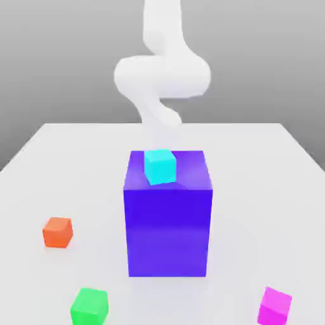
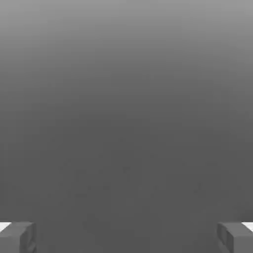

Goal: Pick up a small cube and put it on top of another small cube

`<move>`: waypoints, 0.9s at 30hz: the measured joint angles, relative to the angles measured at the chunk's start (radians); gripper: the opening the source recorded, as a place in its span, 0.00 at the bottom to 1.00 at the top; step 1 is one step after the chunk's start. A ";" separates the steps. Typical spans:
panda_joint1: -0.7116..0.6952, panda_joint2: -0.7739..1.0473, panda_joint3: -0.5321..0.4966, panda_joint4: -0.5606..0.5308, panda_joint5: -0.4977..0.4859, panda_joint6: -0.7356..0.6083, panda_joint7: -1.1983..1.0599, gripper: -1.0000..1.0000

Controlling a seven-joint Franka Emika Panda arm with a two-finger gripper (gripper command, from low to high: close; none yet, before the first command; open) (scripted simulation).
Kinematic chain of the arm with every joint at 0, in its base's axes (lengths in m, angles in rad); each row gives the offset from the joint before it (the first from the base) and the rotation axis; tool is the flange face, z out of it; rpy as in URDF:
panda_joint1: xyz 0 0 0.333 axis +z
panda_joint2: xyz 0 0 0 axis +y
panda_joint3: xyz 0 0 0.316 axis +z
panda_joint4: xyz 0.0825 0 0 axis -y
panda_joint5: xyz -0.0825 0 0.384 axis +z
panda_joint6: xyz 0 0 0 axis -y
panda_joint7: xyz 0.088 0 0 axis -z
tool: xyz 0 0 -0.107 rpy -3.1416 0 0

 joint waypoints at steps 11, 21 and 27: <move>0.150 0.406 -0.005 -0.009 0.050 0.129 -0.274 0.50; 0.249 0.767 0.042 -0.018 0.044 0.246 -0.483 0.50; 0.287 0.983 0.063 -0.023 -0.022 0.316 -0.564 0.50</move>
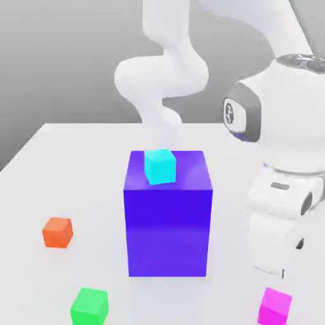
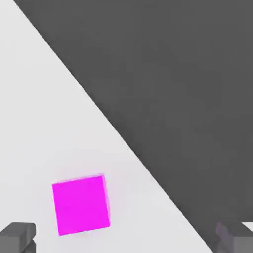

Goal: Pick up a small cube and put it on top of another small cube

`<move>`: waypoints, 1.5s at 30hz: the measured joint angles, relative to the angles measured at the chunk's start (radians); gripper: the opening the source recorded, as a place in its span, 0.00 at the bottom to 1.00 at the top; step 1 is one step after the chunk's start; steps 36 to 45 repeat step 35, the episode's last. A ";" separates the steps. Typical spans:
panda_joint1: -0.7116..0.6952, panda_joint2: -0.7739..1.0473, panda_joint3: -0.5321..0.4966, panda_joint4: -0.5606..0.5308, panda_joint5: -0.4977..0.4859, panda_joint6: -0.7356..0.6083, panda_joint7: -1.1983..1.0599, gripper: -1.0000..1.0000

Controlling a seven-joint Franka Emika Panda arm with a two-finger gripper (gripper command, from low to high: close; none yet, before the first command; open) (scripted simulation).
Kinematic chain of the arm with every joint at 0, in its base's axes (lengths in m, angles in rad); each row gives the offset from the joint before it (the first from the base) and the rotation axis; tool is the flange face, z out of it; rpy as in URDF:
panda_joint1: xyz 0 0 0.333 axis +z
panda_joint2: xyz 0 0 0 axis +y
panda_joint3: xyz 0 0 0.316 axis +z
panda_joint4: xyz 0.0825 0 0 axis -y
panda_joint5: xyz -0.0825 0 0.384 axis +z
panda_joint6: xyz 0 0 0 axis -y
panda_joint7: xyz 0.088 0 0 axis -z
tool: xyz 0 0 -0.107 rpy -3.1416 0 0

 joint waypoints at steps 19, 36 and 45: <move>-0.019 0.054 -0.037 -0.010 -0.013 0.017 -0.009 0.00; -0.346 0.046 -0.271 -0.075 0.176 0.062 0.017 1.00; -0.346 0.046 -0.271 -0.075 0.176 0.062 0.017 1.00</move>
